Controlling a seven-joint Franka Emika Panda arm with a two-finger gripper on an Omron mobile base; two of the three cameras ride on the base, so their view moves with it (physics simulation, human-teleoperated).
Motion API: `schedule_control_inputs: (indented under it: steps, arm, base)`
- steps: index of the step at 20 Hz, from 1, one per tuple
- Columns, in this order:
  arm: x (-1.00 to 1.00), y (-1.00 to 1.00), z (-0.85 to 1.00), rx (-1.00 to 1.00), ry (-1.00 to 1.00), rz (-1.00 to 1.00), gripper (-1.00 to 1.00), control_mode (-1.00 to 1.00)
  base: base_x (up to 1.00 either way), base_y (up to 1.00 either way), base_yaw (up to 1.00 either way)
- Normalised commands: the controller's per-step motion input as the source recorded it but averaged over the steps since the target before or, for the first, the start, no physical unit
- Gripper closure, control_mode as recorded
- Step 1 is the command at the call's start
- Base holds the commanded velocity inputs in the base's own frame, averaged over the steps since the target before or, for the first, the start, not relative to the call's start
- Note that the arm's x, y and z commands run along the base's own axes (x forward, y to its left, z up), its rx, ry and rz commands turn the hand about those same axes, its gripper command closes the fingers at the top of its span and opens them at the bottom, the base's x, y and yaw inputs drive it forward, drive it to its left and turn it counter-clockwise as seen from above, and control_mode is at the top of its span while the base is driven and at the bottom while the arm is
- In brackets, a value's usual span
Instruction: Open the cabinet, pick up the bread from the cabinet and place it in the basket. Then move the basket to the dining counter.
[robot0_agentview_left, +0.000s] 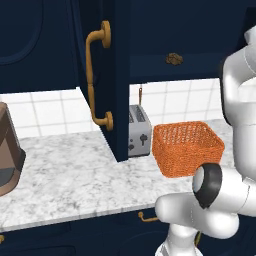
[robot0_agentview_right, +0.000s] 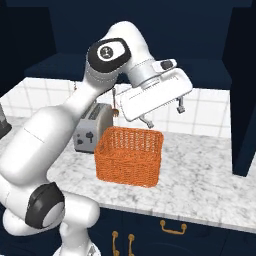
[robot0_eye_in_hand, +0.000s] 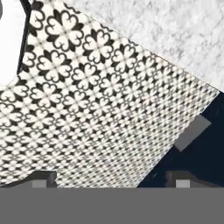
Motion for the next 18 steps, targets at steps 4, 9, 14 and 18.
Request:
schedule_control_inputs:
  steps: [4, 9, 14, 18]
  arm:
    - [0.11, 0.85, -1.00, 0.53, -0.01, 0.01, -1.00, -1.00]
    - [0.39, 0.61, -0.73, 0.37, -0.38, -0.05, -1.00, -1.00]
    - [0.50, 0.72, 0.00, 0.15, -0.70, -0.02, -1.00, -1.00]
    - [0.59, 0.60, 0.24, 0.11, -0.79, -0.08, -1.00, -1.00]
  base:
    - [0.00, 0.00, 0.00]
    - [0.00, 0.00, 0.00]
    - [0.00, 0.00, 0.00]
    - [0.00, 0.00, 0.00]
